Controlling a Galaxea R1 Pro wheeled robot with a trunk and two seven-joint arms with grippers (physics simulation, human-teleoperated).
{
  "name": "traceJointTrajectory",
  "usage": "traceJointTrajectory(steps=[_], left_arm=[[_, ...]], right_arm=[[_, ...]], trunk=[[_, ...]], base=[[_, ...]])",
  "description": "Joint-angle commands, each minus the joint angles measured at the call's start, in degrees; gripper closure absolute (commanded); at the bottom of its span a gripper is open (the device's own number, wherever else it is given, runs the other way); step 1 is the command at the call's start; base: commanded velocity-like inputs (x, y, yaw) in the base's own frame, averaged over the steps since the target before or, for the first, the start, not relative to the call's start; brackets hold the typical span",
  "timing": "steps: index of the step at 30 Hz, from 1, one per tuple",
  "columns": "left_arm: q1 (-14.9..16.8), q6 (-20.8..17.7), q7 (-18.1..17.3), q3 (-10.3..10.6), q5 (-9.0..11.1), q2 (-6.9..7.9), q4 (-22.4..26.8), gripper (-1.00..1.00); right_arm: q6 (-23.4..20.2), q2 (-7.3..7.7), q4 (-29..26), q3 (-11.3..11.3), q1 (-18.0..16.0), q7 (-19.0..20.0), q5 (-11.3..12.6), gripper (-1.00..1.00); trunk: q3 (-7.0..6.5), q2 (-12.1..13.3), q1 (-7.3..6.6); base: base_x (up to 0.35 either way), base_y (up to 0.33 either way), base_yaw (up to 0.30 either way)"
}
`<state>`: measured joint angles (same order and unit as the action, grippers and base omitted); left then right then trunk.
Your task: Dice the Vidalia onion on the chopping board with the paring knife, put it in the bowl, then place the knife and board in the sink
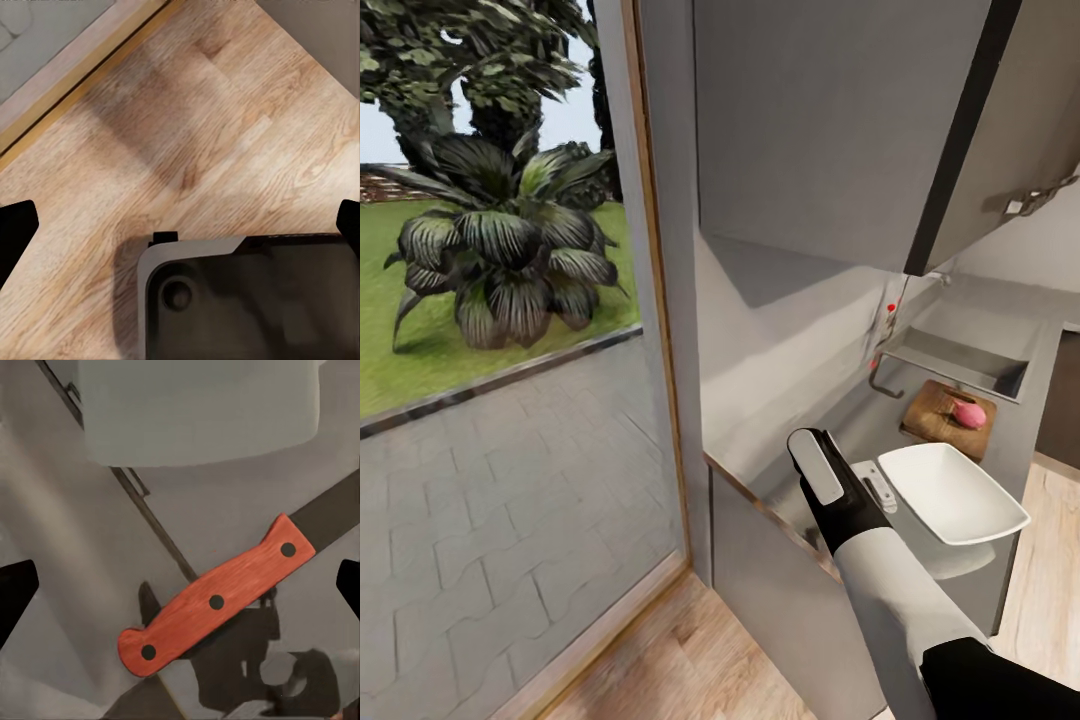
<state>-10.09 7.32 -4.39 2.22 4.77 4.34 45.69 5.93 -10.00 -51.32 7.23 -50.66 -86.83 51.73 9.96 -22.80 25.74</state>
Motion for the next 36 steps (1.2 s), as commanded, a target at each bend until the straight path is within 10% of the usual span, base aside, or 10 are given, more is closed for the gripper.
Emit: traceJointTrajectory(steps=[1, 36], left_arm=[[-0.01, 0.07, -0.10, 0.15, 0.50, 0.05, 0.05, -1.00], [-0.01, 0.07, -0.07, 0.15, 0.42, -0.30, -0.60, -1.00]], right_arm=[[0.59, 0.00, -0.01, 0.06, -0.05, -0.10, 0.13, -1.00], [0.57, 1.90, 0.53, -0.03, -0.05, -0.01, 0.13, -1.00]], trunk=[[0.15, -0.11, 0.04], [2.37, -0.11, 0.04]], base=[[0.057, -0.035, 0.000], [-0.007, -0.017, 0.000]])
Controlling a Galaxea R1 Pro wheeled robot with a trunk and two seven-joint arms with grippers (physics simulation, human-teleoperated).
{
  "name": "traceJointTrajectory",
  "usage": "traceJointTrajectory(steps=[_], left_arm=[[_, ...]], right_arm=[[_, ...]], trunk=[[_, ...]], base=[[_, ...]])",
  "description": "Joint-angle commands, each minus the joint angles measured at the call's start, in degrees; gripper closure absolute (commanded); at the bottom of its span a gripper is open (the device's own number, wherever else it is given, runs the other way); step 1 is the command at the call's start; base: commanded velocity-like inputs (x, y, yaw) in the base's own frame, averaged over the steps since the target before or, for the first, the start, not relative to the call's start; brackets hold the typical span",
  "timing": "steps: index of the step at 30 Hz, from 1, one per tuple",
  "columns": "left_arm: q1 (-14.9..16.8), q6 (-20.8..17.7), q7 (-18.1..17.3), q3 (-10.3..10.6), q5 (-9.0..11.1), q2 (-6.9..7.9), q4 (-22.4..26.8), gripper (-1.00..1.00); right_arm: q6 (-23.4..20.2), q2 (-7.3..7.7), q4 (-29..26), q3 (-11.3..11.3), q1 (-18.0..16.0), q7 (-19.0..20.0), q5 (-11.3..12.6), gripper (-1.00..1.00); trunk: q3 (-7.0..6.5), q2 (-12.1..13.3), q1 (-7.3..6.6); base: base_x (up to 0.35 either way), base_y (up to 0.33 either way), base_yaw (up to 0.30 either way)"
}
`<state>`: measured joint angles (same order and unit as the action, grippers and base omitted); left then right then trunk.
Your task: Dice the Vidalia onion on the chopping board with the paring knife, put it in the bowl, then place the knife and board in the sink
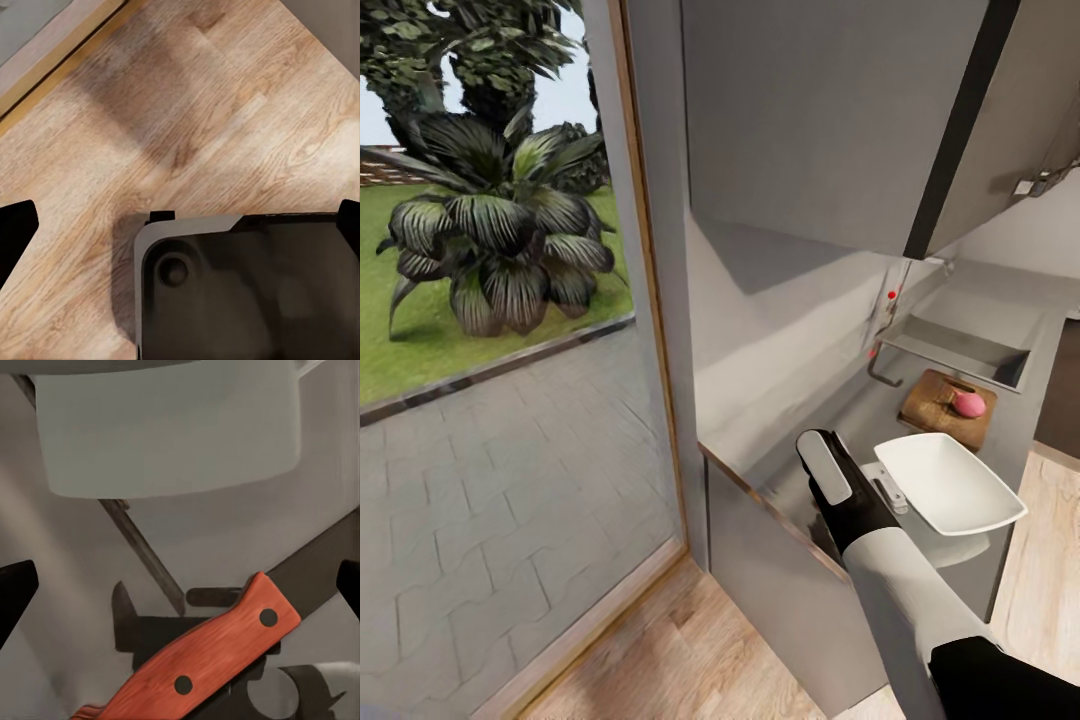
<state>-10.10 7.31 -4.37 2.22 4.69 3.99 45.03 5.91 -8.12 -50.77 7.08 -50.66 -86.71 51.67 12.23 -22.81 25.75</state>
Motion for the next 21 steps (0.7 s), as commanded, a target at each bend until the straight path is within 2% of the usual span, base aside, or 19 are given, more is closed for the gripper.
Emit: traceJointTrajectory(steps=[1, 12, 21], left_arm=[[-0.01, 0.07, -0.10, 0.15, 0.49, 0.05, 0.06, -1.00], [-0.01, 0.07, -0.10, 0.15, 0.49, 0.05, 0.10, -1.00], [-0.01, 0.07, -0.10, 0.15, 0.49, 0.05, 0.13, -1.00]], right_arm=[[0.59, 0.03, 0.00, 0.13, -0.05, -0.13, 0.18, -1.00], [0.59, -0.02, 0.06, 0.18, -0.05, -0.13, 0.21, -1.00], [0.59, -0.05, 0.06, 0.21, -0.05, -0.13, 0.24, -1.00]], trunk=[[0.10, -0.11, 0.03], [0.10, -0.11, 0.03], [0.10, -0.11, 0.03]], base=[[-0.010, -0.012, 0.000], [-0.072, -0.002, 0.000], [-0.012, 0.000, 0.000]])
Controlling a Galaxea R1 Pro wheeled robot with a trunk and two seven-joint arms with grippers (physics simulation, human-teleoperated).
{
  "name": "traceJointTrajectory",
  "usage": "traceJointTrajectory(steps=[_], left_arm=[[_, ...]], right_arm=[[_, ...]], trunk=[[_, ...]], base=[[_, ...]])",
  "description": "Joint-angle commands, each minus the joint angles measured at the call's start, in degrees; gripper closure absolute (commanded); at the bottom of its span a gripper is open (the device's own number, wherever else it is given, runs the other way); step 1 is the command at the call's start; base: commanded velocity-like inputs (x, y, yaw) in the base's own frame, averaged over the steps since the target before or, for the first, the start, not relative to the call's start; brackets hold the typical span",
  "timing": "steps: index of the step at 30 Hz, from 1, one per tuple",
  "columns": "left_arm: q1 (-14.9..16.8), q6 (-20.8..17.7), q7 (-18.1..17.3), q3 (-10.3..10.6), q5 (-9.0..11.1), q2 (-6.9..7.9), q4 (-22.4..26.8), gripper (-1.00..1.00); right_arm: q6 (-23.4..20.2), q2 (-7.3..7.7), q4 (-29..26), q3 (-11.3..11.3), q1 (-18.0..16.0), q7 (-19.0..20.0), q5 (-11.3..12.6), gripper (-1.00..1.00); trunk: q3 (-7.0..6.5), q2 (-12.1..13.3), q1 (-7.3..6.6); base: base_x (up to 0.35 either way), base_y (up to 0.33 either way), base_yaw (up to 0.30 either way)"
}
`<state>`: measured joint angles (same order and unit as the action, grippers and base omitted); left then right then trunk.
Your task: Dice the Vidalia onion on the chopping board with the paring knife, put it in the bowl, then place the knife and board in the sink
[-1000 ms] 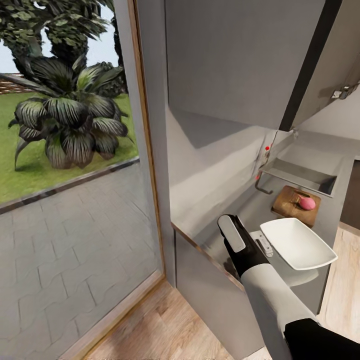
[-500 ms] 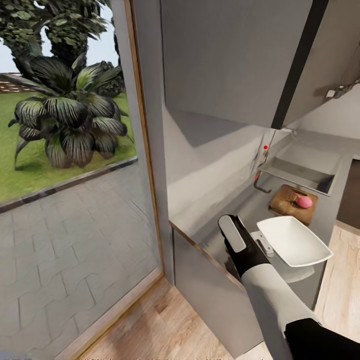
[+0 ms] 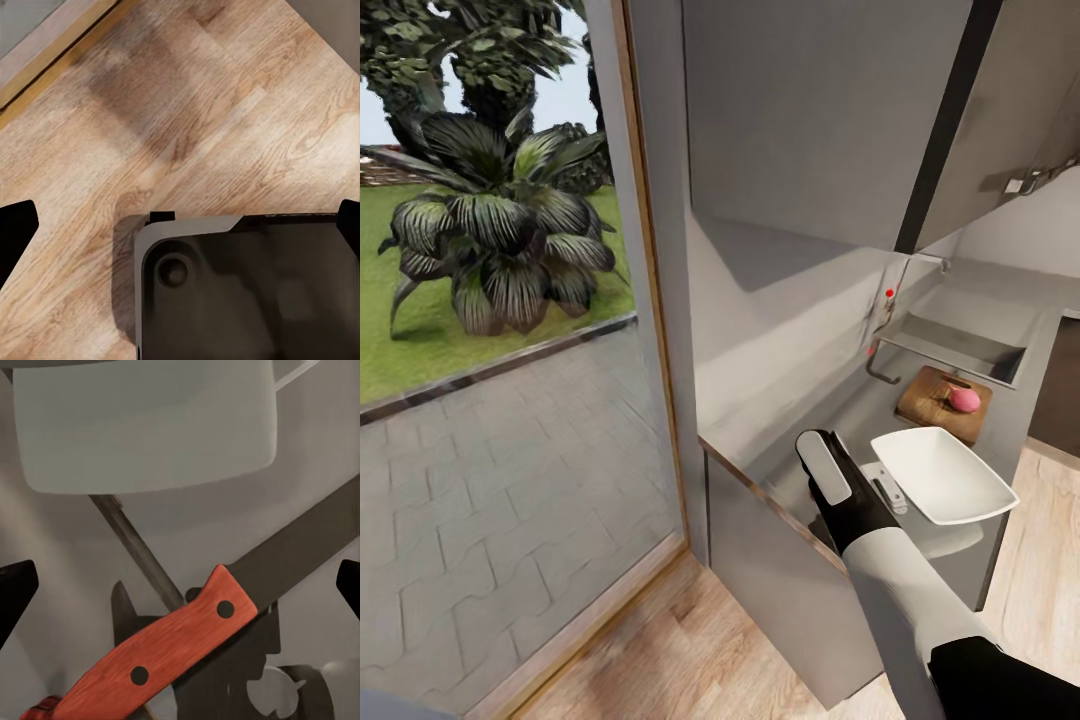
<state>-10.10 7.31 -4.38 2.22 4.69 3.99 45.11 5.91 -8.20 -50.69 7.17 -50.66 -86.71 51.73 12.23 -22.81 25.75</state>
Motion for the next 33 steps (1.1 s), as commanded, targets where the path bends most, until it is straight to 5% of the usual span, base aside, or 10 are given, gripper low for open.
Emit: traceJointTrajectory(steps=[1, 33], left_arm=[[-0.01, 0.07, -0.09, 0.16, 0.49, 0.06, 0.06, -1.00], [-0.01, 0.07, -0.10, 0.16, 0.49, 0.06, 0.02, -1.00]], right_arm=[[0.59, 0.03, -0.02, 0.13, -0.05, -0.13, 0.19, -1.00], [7.02, -0.22, 3.26, 0.13, -0.05, -0.59, 2.41, -1.00]], trunk=[[0.10, -0.11, 0.03], [0.10, -0.11, 0.03]], base=[[-0.001, 0.000, 0.000], [0.000, 0.000, 0.000]])
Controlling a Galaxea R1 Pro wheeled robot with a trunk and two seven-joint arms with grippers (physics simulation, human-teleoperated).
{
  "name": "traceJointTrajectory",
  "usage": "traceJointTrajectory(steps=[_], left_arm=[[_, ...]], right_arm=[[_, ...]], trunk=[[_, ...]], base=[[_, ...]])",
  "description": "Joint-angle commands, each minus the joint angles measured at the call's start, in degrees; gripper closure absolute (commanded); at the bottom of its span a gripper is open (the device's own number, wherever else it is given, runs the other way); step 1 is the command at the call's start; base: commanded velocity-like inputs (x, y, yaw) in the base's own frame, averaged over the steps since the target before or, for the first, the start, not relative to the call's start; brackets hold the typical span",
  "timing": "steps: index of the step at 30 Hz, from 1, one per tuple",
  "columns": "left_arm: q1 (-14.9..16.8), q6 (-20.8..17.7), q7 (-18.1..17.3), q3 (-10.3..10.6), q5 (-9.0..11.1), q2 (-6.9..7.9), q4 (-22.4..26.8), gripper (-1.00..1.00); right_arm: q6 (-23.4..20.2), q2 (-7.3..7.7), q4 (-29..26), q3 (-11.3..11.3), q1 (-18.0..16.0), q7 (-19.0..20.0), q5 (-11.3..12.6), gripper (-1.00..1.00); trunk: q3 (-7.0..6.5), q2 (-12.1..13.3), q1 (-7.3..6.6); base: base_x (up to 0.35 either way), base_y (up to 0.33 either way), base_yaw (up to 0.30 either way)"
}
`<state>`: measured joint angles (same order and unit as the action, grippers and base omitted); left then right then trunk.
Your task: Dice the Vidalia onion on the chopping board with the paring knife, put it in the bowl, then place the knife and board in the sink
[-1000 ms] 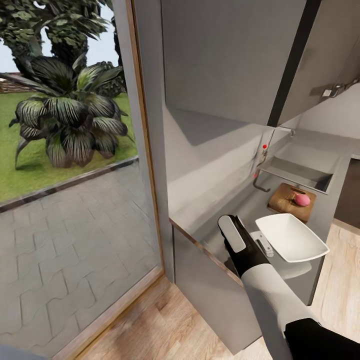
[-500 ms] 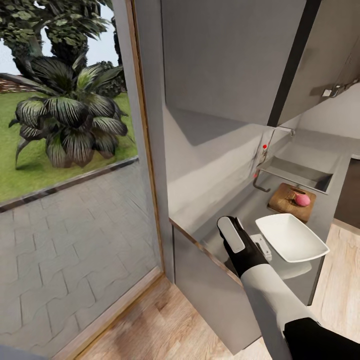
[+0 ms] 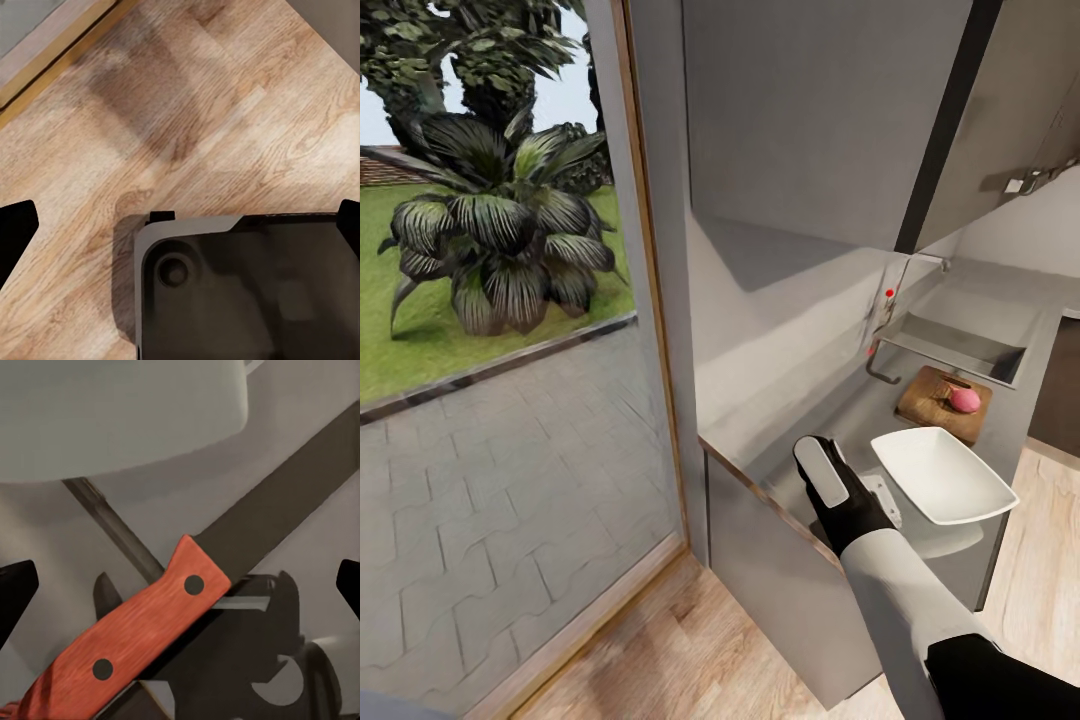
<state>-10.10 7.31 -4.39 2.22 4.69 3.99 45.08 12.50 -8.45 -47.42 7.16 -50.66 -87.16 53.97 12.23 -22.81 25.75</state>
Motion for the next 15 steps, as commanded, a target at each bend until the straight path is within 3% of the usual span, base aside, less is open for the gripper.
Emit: traceJointTrajectory(steps=[1, 15], left_arm=[[-0.01, 0.07, -0.09, 0.15, 0.49, 0.05, 0.07, -1.00], [-0.01, 0.07, -0.06, 0.15, 0.49, 0.05, 0.01, -1.00]], right_arm=[[0.46, 0.01, 0.00, 0.14, -0.05, -0.13, 0.17, -1.00], [0.52, -0.36, 0.05, 0.23, -0.05, -0.05, 0.26, -1.00]], trunk=[[0.10, -0.11, 0.03], [0.10, -0.11, 0.03]], base=[[0.000, 0.000, 0.000], [0.000, 0.057, 0.000]])
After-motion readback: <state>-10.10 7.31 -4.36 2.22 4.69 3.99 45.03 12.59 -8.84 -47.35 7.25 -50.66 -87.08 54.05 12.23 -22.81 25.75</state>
